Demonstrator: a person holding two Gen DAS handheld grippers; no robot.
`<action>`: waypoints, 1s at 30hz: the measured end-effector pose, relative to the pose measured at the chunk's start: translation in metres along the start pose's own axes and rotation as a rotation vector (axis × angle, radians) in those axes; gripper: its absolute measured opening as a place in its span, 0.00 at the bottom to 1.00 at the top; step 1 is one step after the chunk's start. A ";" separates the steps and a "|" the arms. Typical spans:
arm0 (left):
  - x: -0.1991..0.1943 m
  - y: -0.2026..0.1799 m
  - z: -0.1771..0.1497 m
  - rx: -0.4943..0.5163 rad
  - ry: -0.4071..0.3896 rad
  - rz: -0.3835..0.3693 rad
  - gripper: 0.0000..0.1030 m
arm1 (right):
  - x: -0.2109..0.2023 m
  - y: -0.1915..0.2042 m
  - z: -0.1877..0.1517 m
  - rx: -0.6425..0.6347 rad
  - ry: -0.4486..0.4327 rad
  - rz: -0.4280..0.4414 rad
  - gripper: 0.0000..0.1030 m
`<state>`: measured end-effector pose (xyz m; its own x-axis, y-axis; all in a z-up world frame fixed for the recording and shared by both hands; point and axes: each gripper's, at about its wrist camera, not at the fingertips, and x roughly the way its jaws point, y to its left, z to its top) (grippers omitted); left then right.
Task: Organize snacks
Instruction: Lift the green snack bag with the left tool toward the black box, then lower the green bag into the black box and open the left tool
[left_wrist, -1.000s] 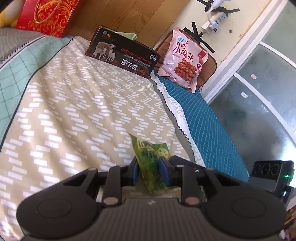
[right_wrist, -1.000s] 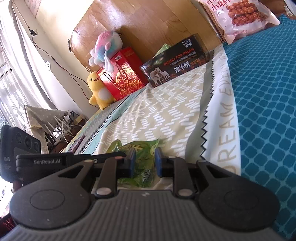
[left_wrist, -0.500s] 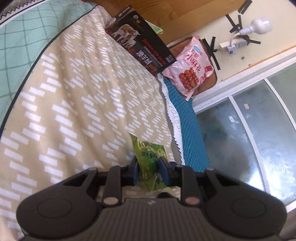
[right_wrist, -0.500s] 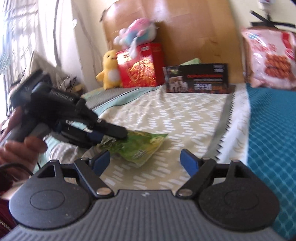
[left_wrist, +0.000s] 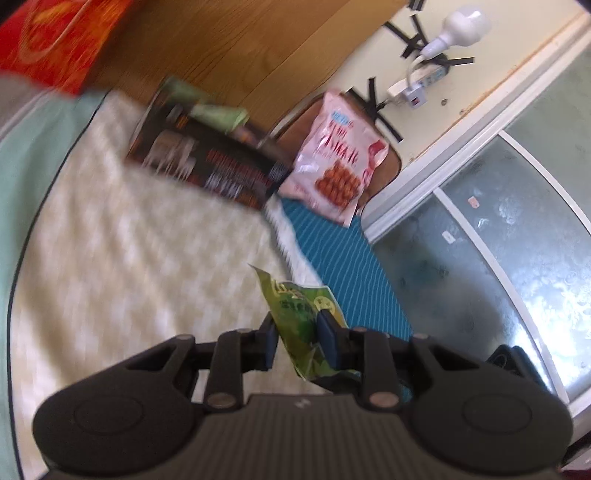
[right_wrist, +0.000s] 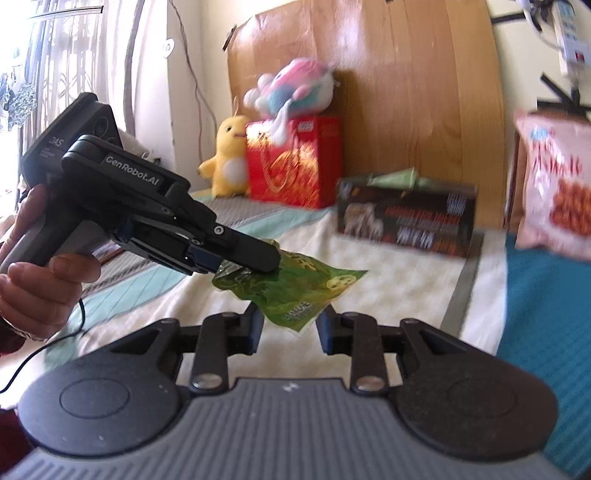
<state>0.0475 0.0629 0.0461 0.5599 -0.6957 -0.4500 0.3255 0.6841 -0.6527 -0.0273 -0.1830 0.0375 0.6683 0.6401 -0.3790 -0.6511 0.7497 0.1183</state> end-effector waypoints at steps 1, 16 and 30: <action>0.003 -0.005 0.013 0.023 -0.011 0.007 0.23 | 0.004 -0.007 0.009 -0.003 -0.007 -0.003 0.32; 0.090 0.013 0.166 0.116 -0.088 0.138 0.23 | 0.112 -0.126 0.102 0.094 -0.013 -0.027 0.32; 0.145 0.040 0.191 0.178 -0.138 0.368 0.41 | 0.165 -0.156 0.101 0.116 0.015 -0.113 0.47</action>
<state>0.2868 0.0310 0.0713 0.7560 -0.3711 -0.5392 0.2048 0.9165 -0.3436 0.2208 -0.1774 0.0495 0.7289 0.5487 -0.4094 -0.5255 0.8318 0.1790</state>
